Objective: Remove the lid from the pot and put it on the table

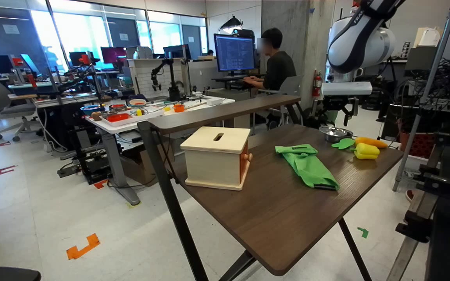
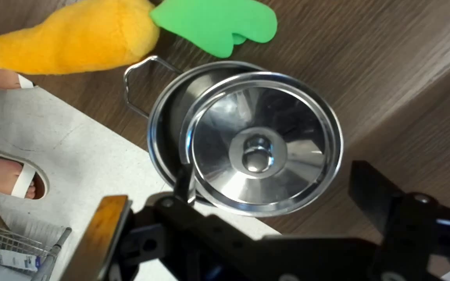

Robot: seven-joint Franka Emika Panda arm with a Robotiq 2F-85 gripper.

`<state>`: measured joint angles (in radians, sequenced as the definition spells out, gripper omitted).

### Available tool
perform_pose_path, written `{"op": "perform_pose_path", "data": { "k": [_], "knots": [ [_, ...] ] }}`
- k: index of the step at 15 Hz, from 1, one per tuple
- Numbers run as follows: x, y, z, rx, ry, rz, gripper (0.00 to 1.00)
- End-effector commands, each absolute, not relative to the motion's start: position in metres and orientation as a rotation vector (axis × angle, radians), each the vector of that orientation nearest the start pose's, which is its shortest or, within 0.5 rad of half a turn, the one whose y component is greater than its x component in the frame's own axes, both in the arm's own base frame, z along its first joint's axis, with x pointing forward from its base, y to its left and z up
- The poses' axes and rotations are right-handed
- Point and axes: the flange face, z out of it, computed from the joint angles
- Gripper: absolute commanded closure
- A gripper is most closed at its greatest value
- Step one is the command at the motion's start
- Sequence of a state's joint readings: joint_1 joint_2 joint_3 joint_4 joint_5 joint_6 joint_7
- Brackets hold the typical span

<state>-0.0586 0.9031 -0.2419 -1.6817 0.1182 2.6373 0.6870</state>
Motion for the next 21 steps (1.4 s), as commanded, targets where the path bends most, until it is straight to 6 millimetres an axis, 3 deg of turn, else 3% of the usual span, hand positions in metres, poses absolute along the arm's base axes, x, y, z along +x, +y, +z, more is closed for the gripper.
{"op": "perform_pose_path", "data": {
  "k": [1,9,21],
  "knots": [
    [0.651,-0.179,0.091,-2.804,1.531,-0.216,0.0],
    [0.65,-0.165,0.097,-2.723,1.53,-0.258,0.0],
    [0.63,-0.17,0.114,-2.636,1.554,-0.205,0.0]
  ]
}}
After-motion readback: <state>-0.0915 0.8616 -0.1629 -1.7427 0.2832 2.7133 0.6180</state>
